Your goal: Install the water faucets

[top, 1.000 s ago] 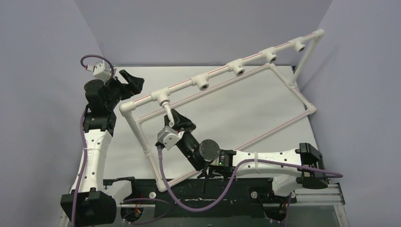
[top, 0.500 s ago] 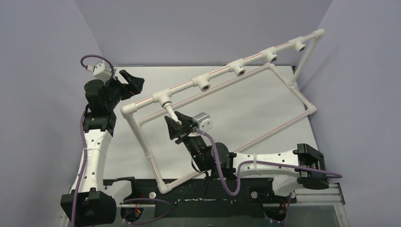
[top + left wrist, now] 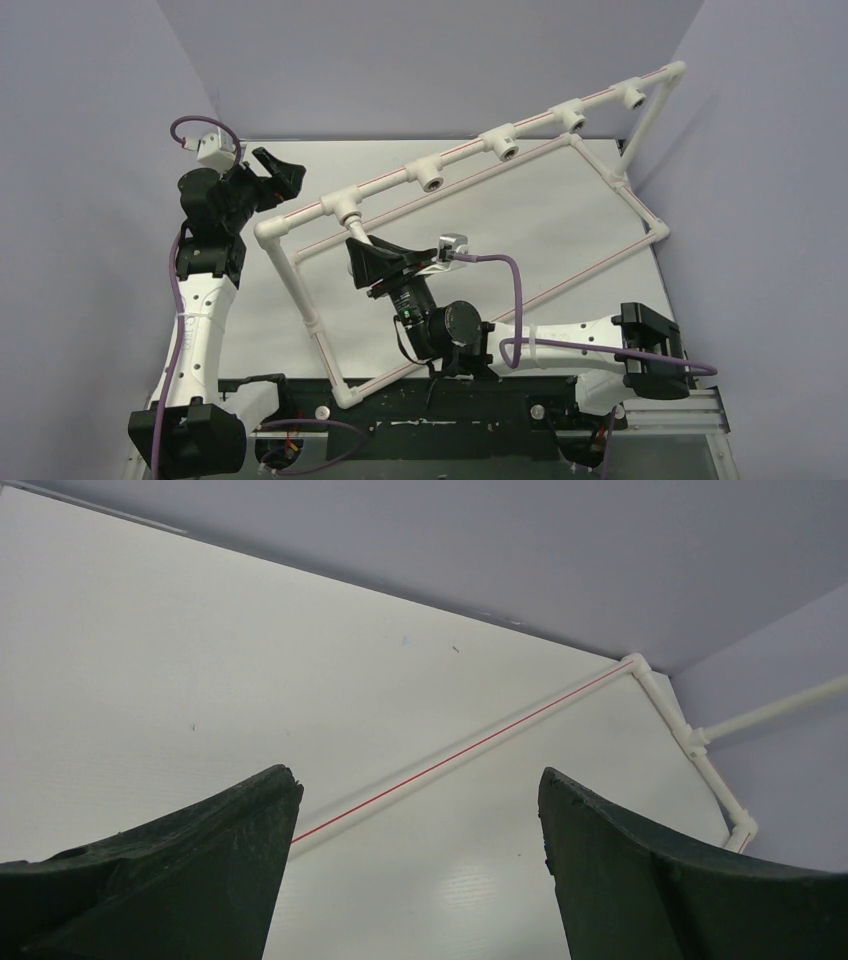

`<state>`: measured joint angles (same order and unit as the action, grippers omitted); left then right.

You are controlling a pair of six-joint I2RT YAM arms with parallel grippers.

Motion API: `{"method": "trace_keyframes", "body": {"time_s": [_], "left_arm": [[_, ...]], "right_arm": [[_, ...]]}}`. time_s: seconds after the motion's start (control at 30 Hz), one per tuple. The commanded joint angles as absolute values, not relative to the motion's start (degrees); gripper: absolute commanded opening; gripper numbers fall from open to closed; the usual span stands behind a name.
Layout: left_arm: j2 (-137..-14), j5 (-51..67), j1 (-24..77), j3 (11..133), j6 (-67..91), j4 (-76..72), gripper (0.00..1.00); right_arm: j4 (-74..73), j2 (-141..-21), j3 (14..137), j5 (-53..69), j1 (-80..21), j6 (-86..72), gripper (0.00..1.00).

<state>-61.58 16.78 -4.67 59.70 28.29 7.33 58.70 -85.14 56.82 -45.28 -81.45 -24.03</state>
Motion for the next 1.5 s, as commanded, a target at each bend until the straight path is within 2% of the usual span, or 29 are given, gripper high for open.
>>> {"method": "trace_keyframes", "body": {"time_s": [0.0, 0.1, 0.13, 0.3, 0.37, 0.47, 0.57, 0.83, 1.07, 1.47], "left_arm": [[-60.75, 17.62, -5.10, 60.83, 28.41, 4.13, 0.87], [-60.69, 17.75, -5.12, 60.85, 28.49, 4.13, 0.87], [-60.66, 17.75, -5.14, 60.83, 28.45, 4.16, 0.87], [-60.68, 17.75, -5.13, 60.85, 28.56, 4.04, 0.87], [-60.65, 17.77, -5.16, 60.84, 28.56, 4.04, 0.87], [-60.69, 17.75, -5.18, 60.89, 28.55, 3.96, 0.87], [-60.75, 17.75, -5.14, 60.88, 28.56, 3.96, 0.87], [-60.88, 17.75, -5.19, 60.78, 28.65, 3.96, 0.87], [-60.91, 17.84, -5.19, 60.78, 28.66, 3.96, 0.87], [-60.91, 17.89, -5.19, 60.80, 28.69, 3.88, 0.87]], "right_arm": [[70.09, -86.15, 60.59, -48.26, -80.97, -35.38, 0.00], [68.26, -85.31, 60.44, -48.26, -81.27, -31.02, 0.00], [66.54, -84.80, 60.43, -48.19, -81.30, -29.90, 0.05], [57.18, -81.90, 60.60, -47.52, -81.30, -27.34, 0.48], [54.55, -80.94, 60.62, -46.48, -81.30, -26.61, 0.61], [50.50, -79.49, 60.80, -45.34, -81.21, -25.67, 0.73], [44.98, -78.17, 62.29, -44.27, -81.30, -23.45, 0.80], [27.16, -76.53, 68.45, -40.23, -81.53, -21.86, 0.83], [14.98, -79.70, 74.62, -44.80, -82.44, -18.68, 0.82], [13.37, -83.27, 75.93, -49.64, -83.16, -16.28, 0.70]]}}
